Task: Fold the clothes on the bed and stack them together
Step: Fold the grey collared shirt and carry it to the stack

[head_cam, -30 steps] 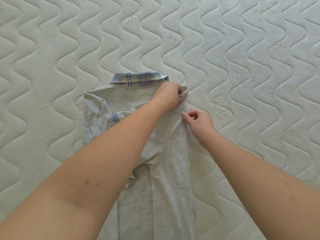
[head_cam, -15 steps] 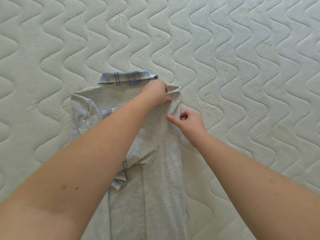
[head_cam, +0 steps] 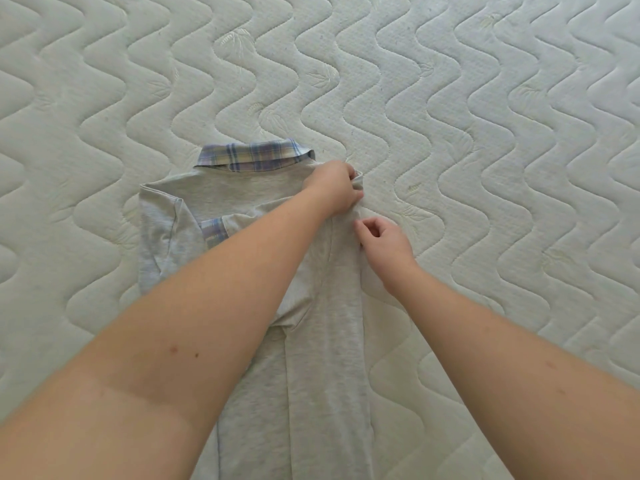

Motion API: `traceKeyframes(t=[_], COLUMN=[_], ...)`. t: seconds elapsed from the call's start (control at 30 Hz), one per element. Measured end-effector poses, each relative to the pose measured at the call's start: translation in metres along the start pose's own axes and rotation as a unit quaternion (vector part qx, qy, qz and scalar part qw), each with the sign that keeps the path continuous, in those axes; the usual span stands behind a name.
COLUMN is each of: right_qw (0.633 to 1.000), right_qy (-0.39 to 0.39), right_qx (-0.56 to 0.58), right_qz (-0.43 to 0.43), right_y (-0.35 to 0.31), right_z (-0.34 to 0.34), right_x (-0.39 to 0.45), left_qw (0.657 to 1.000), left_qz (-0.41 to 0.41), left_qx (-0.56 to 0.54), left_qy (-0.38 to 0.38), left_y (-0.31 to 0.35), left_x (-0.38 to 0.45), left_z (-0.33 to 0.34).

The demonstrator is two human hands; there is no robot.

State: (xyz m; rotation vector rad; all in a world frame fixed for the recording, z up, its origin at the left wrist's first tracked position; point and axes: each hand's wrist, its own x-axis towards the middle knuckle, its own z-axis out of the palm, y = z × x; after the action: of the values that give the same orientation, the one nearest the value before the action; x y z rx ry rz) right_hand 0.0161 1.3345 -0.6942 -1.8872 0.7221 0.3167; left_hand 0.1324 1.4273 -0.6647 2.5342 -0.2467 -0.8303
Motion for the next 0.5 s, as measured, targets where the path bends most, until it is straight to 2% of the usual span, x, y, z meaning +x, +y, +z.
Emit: traceKeyframes(t=[0.17,0.33,0.5], right_qw=[1.000,0.994,0.993], right_qy=[0.007,0.068,0.078], right_qx=[-0.028,-0.080,-0.088], right_qz=[-0.002,0.024,0.018], right_y=[0.002,-0.003,-0.002], right_z=[0.005,0.013,0.015], right_x=[-0.001,0.004,0.003], left_qw=[0.991,0.978,0.971], left_qz=[-0.036,0.002,0.050], left_qx=[-0.073,-0.113,-0.018], left_qy=[0.102,0.174,0.235], left_y=[0.003,-0.001,-0.047], left_x=[0.001,-0.009,-0.039], left_z=[0.016,0.024,-0.001])
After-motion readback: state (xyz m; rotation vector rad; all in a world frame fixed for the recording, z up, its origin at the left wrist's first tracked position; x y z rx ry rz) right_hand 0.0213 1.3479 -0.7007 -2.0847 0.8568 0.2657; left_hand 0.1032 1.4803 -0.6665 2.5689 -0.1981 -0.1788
